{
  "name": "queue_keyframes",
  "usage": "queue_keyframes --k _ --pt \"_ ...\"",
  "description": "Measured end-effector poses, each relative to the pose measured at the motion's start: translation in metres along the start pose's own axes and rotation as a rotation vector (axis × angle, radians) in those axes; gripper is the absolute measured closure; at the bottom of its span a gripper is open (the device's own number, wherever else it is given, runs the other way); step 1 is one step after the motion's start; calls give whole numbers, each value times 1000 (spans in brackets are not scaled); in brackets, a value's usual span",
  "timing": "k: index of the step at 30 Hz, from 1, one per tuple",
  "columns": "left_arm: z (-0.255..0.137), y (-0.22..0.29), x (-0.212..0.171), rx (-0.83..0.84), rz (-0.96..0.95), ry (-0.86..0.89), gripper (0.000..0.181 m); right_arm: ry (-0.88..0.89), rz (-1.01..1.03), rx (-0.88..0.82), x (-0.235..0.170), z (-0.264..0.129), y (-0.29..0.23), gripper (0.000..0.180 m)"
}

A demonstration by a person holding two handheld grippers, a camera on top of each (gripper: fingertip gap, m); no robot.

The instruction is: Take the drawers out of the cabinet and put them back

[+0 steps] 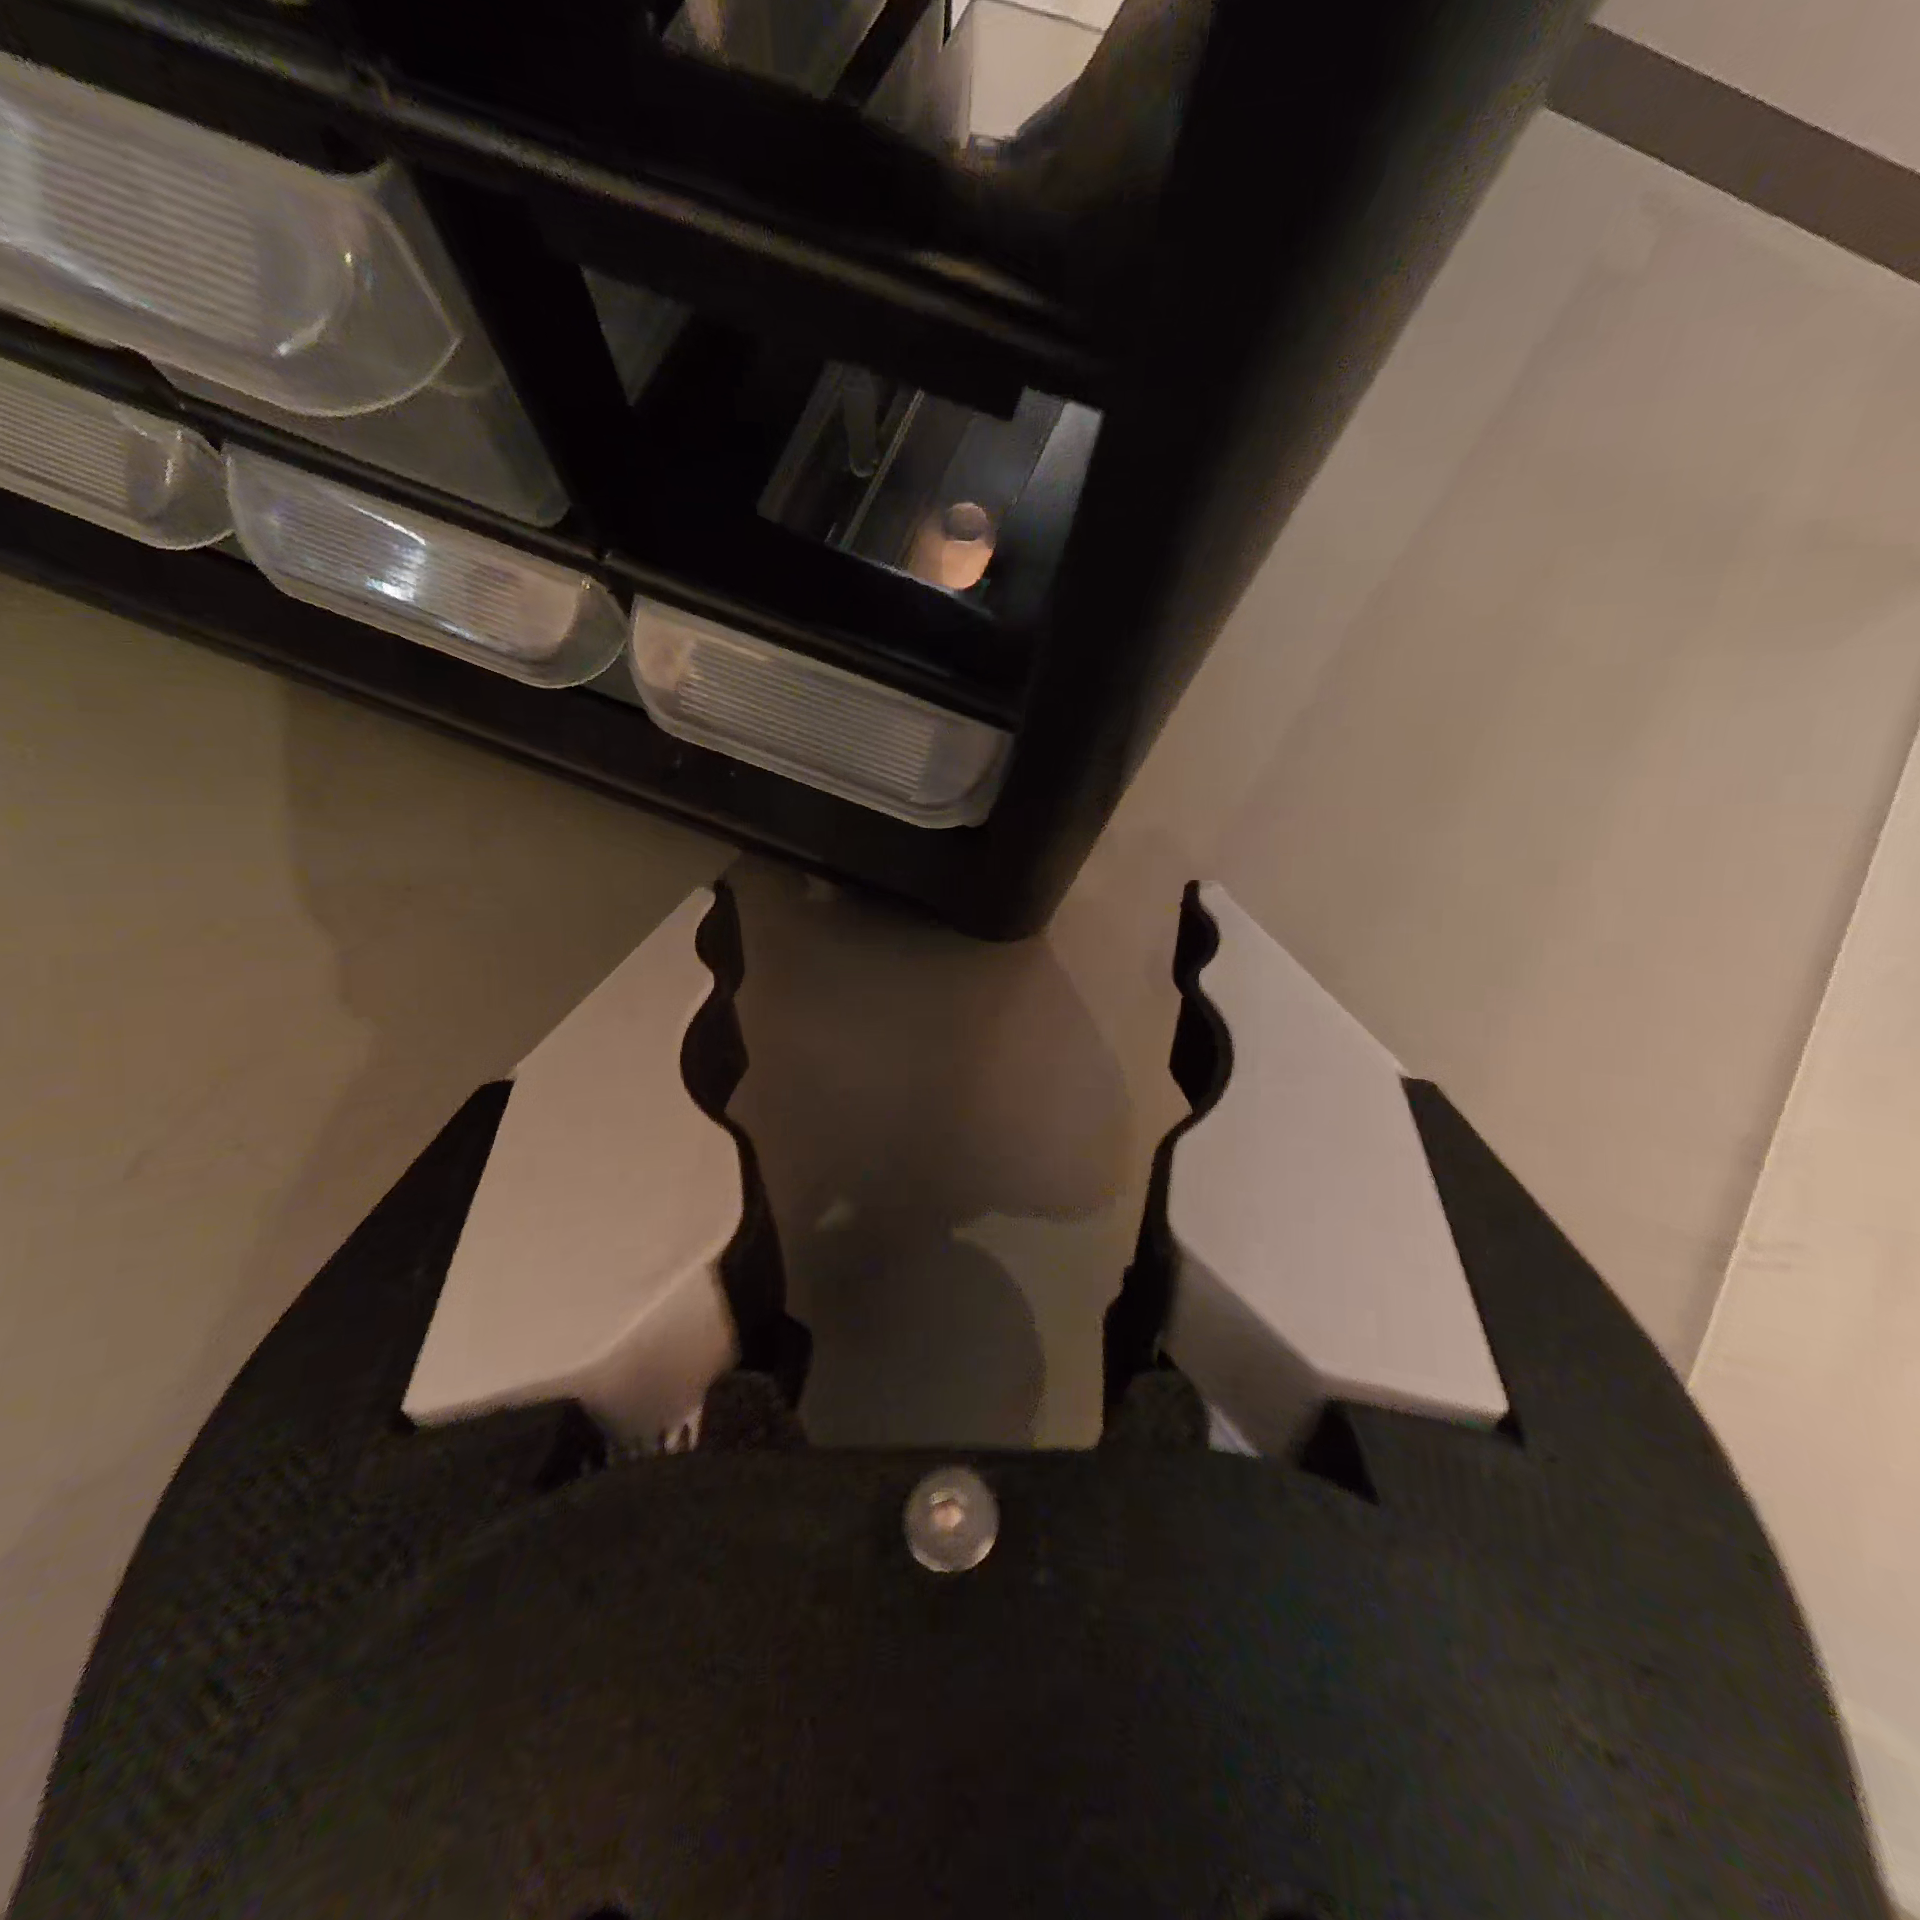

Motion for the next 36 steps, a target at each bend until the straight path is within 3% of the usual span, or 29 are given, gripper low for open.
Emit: queue_keyframes --k 1,5,9,16,27,36 --pt "11 -3 -13 -38 -31 -41 149 -5 -1 4 -1 1 -1 97" --pt "68 -13 -43 -196 -223 -152 152 -8 -10 5 0 1 -3 97" --pt "116 -18 -60 -230 -346 -253 156 -5 -32 -9 1 -3 -3 98" --pt "147 -21 -78 -206 -409 -340 166 1 -20 -8 2 -5 -1 98" --pt "152 -25 -80 -209 -418 -323 162 -2 -36 -8 2 -5 -2 99" --pt "125 -22 -74 -254 -360 -298 167 -2 -42 -6 4 -8 -1 100"
Point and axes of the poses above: each gripper's, where its closed fingertips meet, z out along the fingers, x out of its top, y = z × x across the jaws, the point moved 6 cm from there along -z, back along the fingers, and after that the axes turned 7 degrees about z, right-handed, at the moved point
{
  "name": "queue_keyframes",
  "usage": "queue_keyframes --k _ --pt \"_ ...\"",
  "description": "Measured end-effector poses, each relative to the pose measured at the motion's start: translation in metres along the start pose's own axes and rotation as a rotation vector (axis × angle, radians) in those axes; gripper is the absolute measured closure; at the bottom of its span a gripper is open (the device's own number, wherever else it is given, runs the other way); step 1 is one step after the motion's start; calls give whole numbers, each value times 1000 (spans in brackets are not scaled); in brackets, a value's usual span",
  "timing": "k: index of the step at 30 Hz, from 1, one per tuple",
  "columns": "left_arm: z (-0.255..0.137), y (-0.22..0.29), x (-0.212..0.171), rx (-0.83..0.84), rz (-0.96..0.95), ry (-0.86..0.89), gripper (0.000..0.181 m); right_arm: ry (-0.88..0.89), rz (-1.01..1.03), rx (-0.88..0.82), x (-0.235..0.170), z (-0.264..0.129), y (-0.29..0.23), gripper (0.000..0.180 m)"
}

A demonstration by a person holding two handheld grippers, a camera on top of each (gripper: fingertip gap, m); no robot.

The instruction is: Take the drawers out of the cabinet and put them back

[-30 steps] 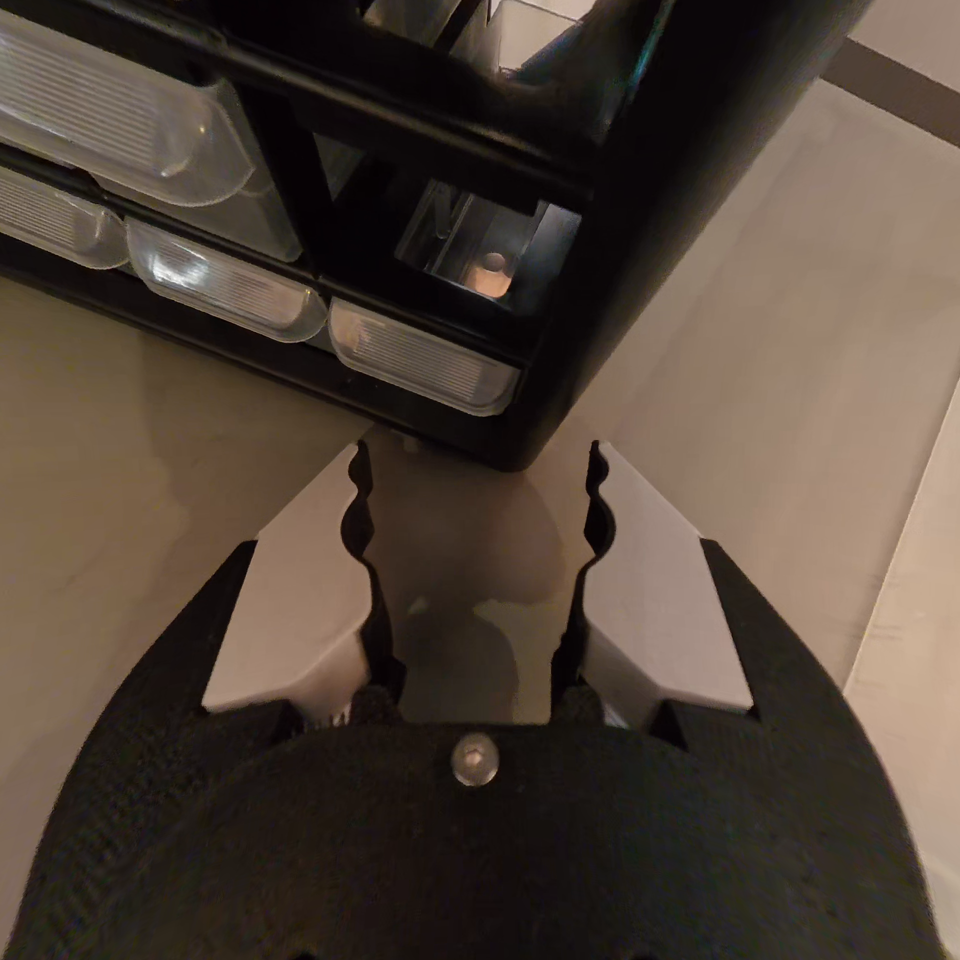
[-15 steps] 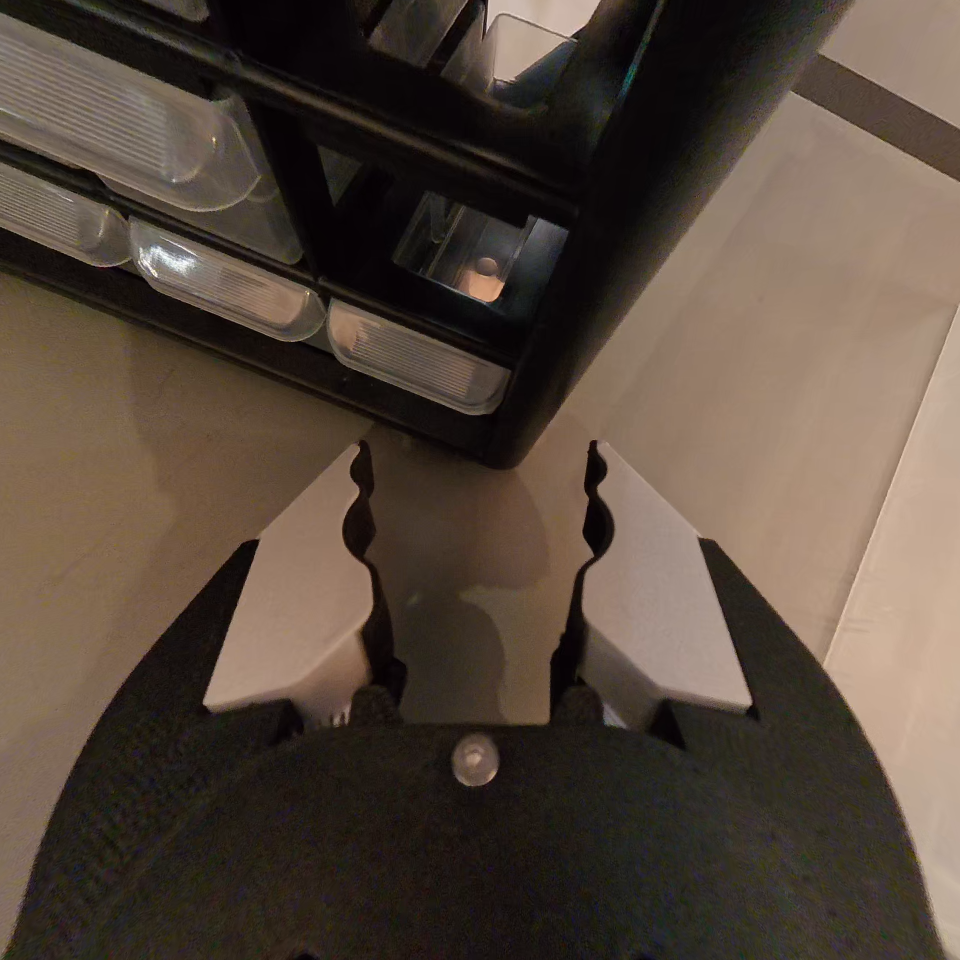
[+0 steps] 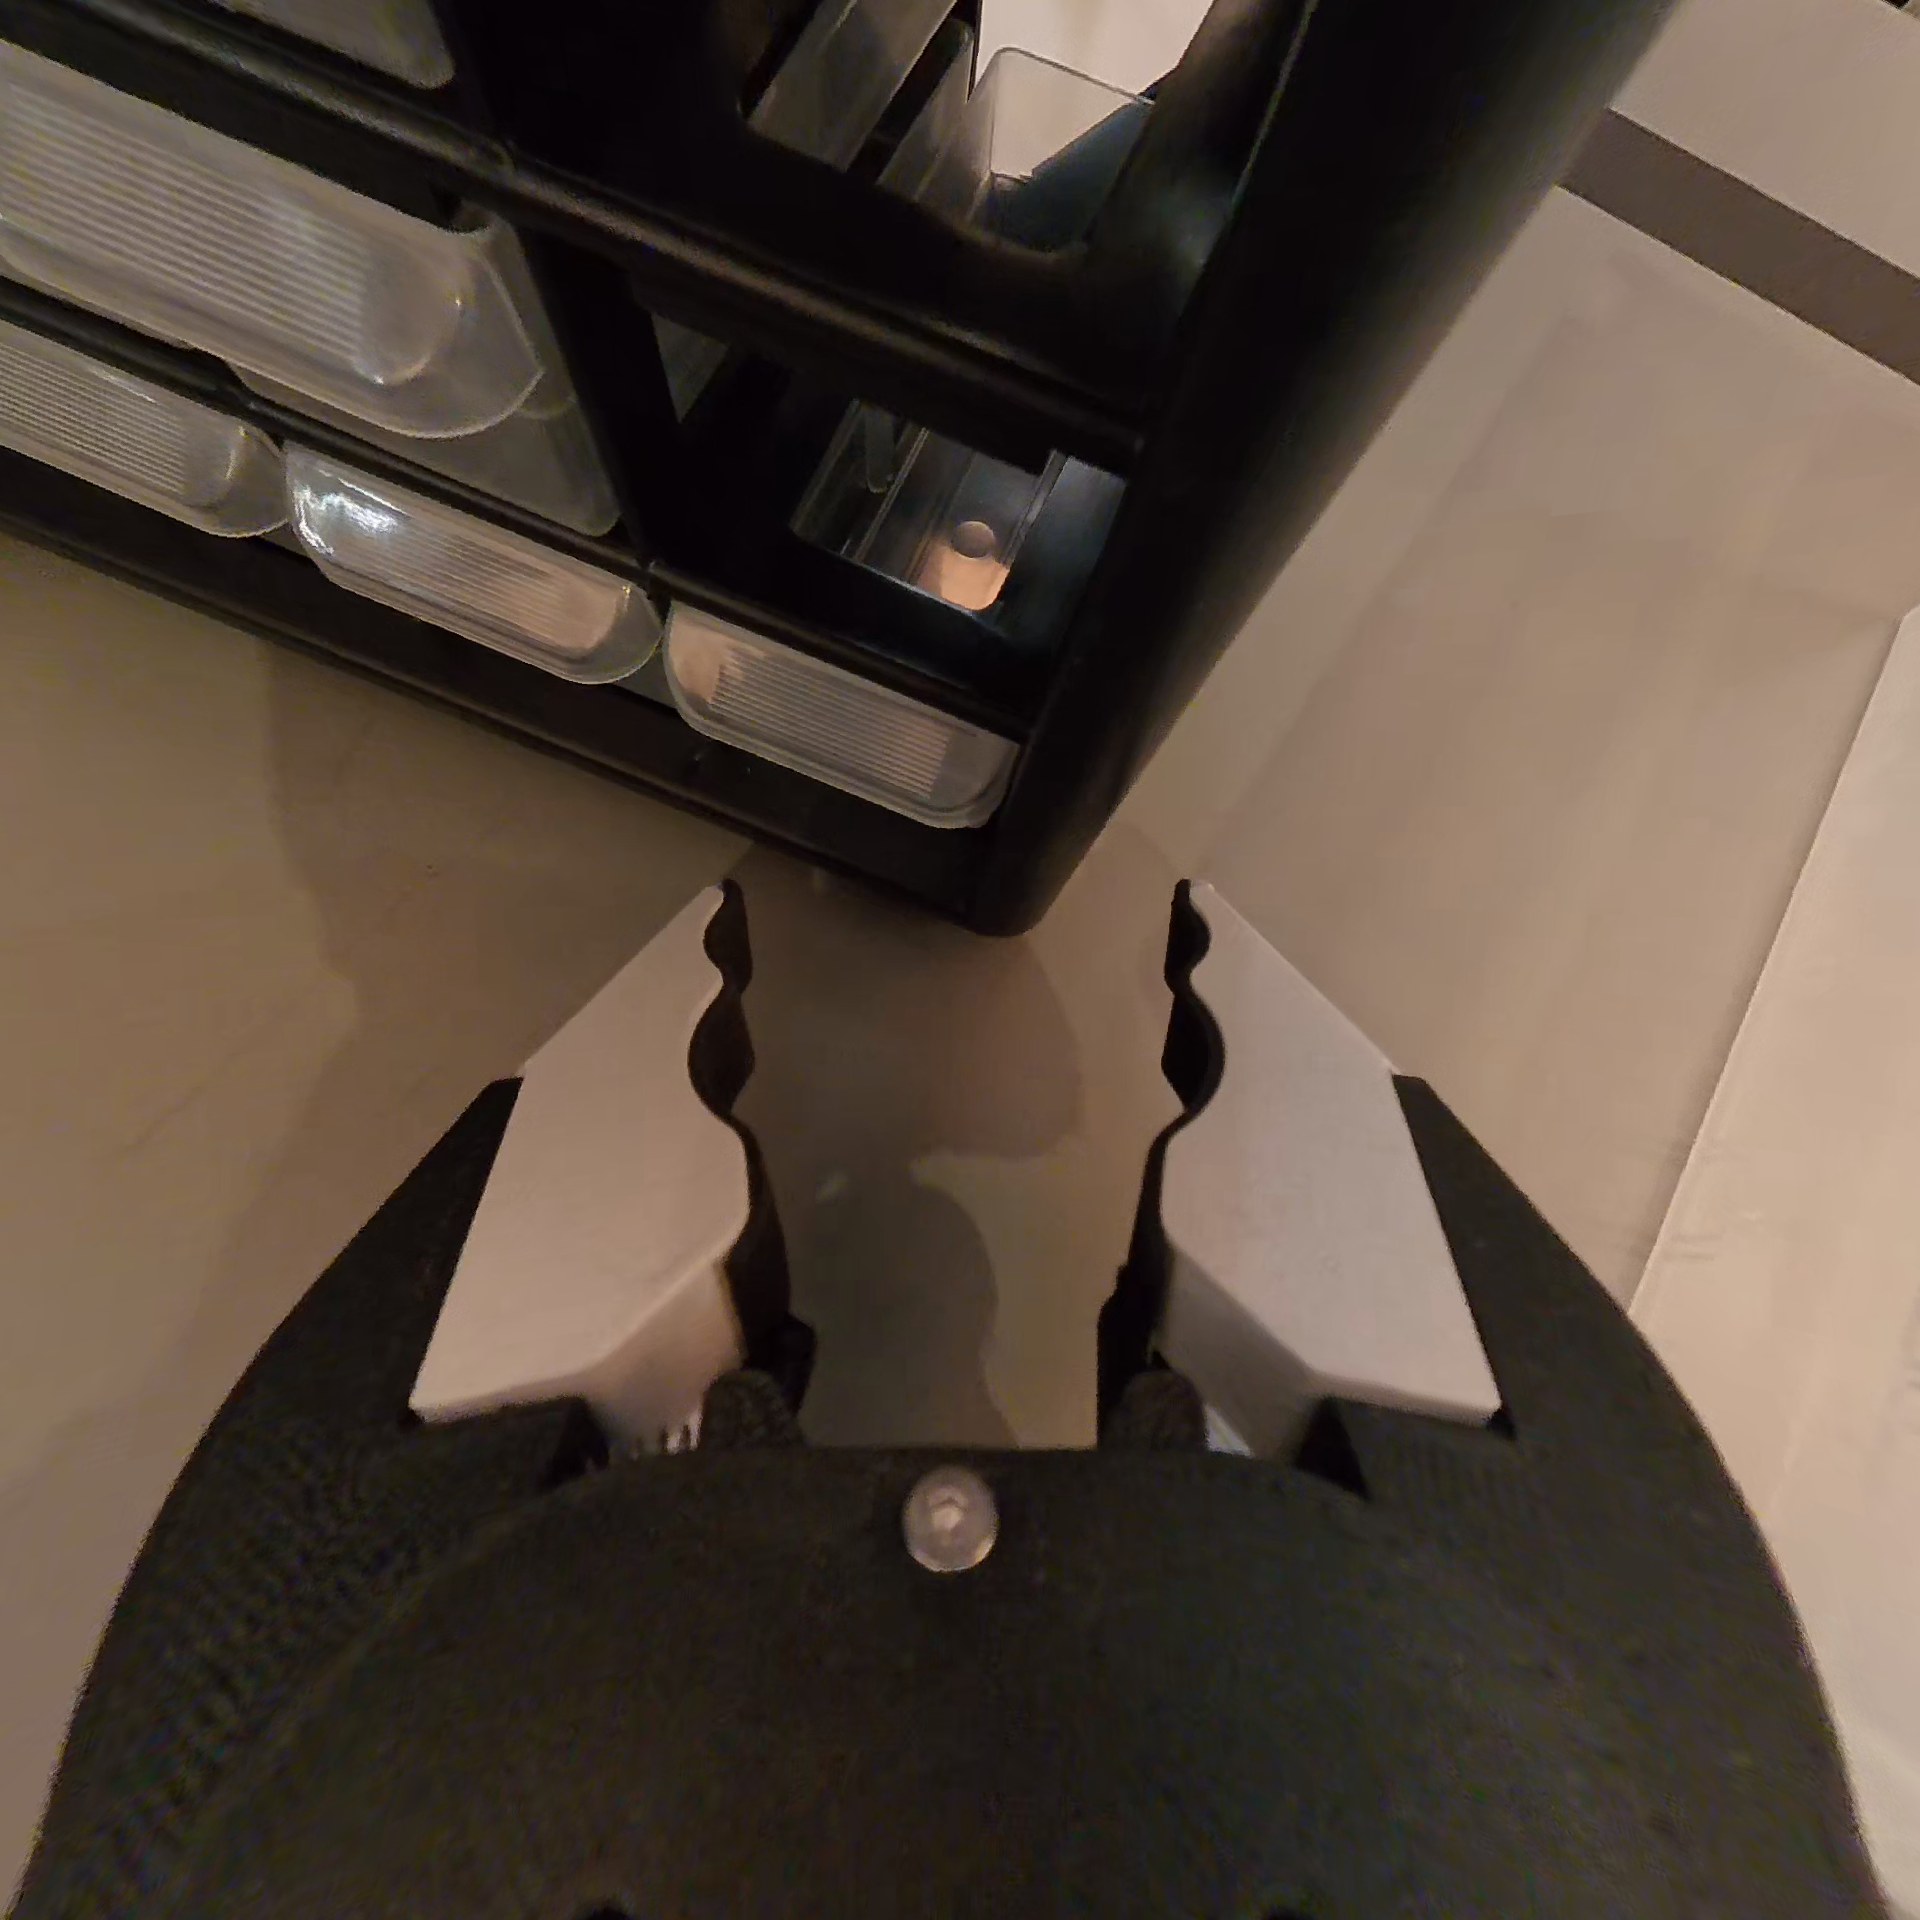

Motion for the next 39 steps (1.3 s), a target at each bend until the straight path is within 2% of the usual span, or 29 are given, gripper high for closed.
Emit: queue_keyframes --k 10,14,17,21,25,29,31,35,37,39 --pt "-97 72 14 5 220 179 169 3 -31 8 5 -13 -1 103" --pt "-122 141 18 -35 430 203 169 32 -59 10 13 -30 -4 103" --pt "-122 203 16 -110 631 178 169 73 -39 25 22 -45 -4 105" --pt "-91 277 11 -269 844 63 168 106 -22 48 22 -63 -6 108" --pt "-34 325 6 -395 934 -107 169 107 -36 62 14 -79 -9 110" --pt "28 343 16 -466 858 -190 169 112 -41 96 9 -91 -16 110" --pt "55 342 24 -447 807 -200 169 117 -45 135 7 -97 -24 110" --pt "86 349 34 -442 767 -160 169 87 -40 236 -2 -102 -51 107" --pt "98 350 42 -411 762 -119 169 36 -55 273 -12 -100 -63 102" --pt "104 351 47 -448 725 -87 168 -36 -53 308 -24 -99 -72 98"
Point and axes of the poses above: each gripper's, where its closed fingertips meet, z out along the fingers, x out of its top, y = z × x across the jaws, the point moved 6 cm from there along -z, back along the fingers, and after that the axes turned 7 degrees about z, right-handed, at the moved point
